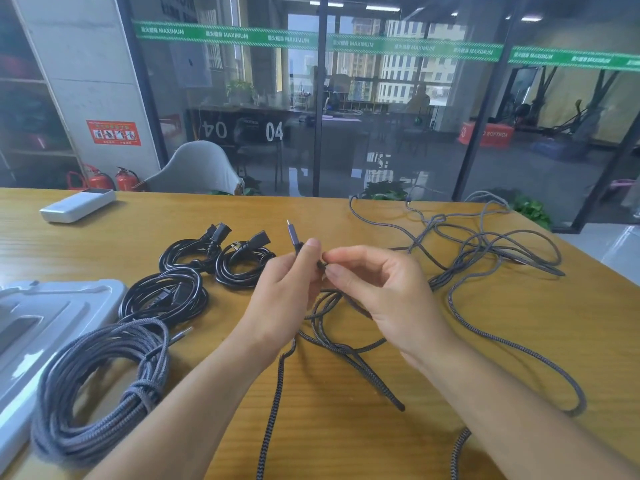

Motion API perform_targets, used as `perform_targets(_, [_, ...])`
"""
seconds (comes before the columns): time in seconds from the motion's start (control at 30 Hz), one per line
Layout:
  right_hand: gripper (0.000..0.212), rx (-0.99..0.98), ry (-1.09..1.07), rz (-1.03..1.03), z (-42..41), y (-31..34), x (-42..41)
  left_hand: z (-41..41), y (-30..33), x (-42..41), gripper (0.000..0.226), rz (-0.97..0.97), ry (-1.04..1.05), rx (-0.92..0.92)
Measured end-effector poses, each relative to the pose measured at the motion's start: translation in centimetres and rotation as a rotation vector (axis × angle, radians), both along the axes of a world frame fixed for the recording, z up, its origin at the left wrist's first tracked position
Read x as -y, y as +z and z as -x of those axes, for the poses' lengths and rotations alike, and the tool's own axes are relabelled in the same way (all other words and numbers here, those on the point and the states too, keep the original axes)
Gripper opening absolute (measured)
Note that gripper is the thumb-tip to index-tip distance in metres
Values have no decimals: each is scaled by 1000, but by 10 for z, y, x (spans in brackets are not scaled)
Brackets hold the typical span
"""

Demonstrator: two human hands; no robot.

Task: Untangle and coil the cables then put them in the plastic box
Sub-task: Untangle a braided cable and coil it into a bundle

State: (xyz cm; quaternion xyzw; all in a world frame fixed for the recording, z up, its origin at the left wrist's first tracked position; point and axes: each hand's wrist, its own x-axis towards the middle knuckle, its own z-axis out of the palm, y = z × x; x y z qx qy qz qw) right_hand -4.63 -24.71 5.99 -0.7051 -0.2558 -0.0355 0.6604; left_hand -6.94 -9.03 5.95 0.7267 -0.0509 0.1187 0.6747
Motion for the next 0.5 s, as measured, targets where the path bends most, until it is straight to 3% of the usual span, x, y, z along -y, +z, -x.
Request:
perform_targets(0.07, [14,22,14,82,-3,3,7,-3,2,-4,45,50,69,-5])
perform_targets(0.2, [27,283,-32,665,-11,-2,21,-6,4,-18,37,137,154,6])
perform_targets(0.33, [28,262,119,658,-6,-5,18,-6,6,-21,40,208,149,32])
perform_targets(0.5, [28,361,62,582,0,-7,8,-7,5,-21,53,251,111,37])
